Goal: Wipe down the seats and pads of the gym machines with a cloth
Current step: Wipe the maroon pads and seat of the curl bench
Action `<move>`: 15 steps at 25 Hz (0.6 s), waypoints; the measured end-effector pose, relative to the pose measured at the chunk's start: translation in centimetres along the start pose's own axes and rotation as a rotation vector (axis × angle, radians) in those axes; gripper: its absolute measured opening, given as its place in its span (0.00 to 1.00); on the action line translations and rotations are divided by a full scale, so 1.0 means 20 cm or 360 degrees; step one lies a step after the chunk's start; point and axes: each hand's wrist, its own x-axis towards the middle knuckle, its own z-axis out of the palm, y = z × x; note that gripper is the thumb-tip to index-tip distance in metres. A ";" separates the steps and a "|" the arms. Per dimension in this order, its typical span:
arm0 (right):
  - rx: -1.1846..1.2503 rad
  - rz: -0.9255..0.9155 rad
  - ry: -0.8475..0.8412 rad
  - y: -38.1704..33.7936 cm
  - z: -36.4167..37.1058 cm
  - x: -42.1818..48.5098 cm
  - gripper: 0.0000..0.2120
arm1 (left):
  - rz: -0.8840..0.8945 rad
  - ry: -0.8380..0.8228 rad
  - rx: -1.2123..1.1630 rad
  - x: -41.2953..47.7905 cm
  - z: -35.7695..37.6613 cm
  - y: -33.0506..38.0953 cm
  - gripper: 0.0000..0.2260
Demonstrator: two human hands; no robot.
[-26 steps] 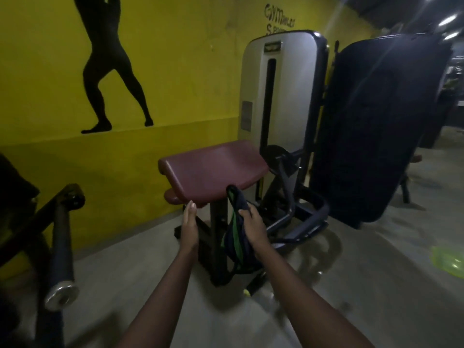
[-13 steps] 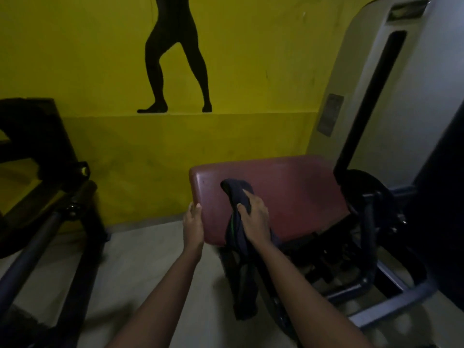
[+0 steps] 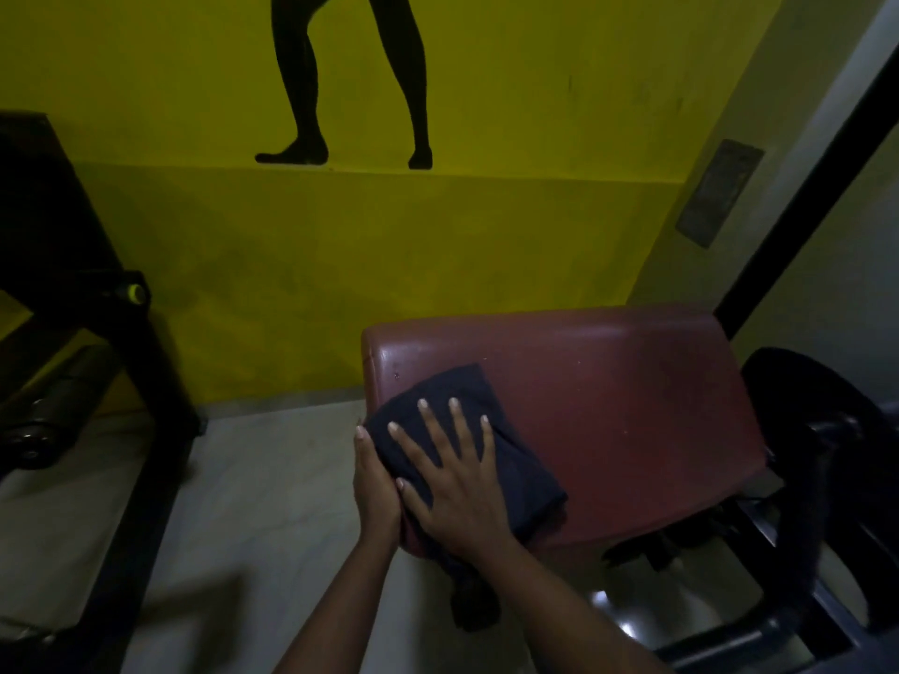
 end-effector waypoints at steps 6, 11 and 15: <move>0.0105 0.0040 0.0081 0.20 -0.02 0.39 0.25 | 0.0234 0.0166 0.0193 -0.01 0.03 0.01 0.41; 0.0097 -0.0377 0.0053 0.07 0.00 0.39 0.25 | 0.0319 0.0214 0.0341 -0.01 0.04 0.00 0.23; 0.0228 -0.0024 0.0004 0.23 -0.03 0.62 0.22 | 0.0363 0.0192 0.0399 0.00 0.04 0.01 0.31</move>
